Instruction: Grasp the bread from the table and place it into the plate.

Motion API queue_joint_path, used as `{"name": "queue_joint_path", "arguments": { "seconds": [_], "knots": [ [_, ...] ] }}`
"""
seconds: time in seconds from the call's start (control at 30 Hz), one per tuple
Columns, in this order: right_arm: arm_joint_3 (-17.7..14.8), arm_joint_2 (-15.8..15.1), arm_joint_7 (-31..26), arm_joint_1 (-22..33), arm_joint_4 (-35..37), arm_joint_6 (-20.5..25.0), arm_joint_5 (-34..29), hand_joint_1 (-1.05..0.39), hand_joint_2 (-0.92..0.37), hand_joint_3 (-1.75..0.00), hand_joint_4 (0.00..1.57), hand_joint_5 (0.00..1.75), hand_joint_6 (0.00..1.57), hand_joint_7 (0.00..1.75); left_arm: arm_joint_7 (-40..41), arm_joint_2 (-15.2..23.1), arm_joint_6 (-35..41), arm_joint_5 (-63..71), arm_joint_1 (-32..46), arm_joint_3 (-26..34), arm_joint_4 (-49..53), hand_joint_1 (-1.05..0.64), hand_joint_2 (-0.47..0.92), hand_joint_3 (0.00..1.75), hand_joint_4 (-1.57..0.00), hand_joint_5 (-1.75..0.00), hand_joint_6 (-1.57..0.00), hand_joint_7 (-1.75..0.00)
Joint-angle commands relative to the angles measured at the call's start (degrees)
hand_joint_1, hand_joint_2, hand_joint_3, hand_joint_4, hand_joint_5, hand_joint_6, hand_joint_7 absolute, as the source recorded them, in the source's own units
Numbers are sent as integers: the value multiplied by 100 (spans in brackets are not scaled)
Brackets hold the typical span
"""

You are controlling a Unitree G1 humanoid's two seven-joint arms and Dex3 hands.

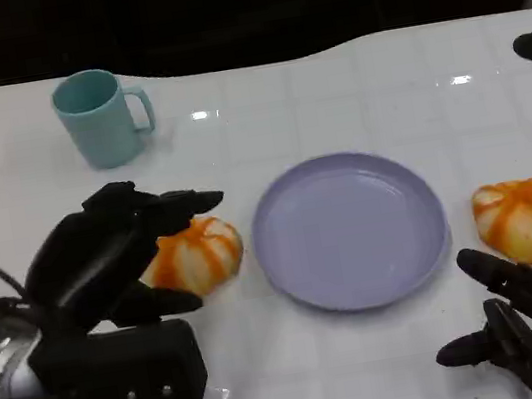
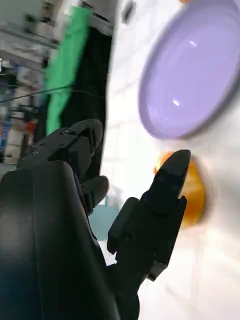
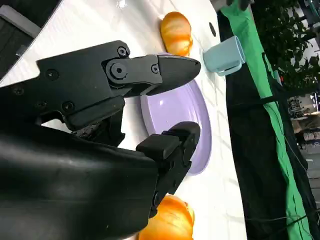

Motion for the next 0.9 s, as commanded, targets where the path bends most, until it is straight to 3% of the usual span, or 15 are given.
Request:
{"name": "queue_joint_path", "arguments": {
  "seconds": [0.03, 0.47, 0.9],
  "knots": [
    [-5, -64, -80, 23, -113, -18, -79, -76, -92, -32, 84, 94, 105, 25, -479, 213, 359, 121, -235, -234, -84, -38, 76, 0, 0, -39, -26, -1],
    [-96, -21, 78, -140, 264, -208, 16, -75, -92, -31, 83, 96, 104, 25, -431, 113, 854, 555, -819, -839, 852, -39, 79, 1, 0, -30, -22, 0],
    [-74, 23, 1, -47, 119, -70, 64, -77, -92, -28, 86, 96, 107, 27, 225, -360, 1179, 1129, -1738, -1552, 2457, -38, 83, 0, -4, -20, -21, 0]
  ]
}}
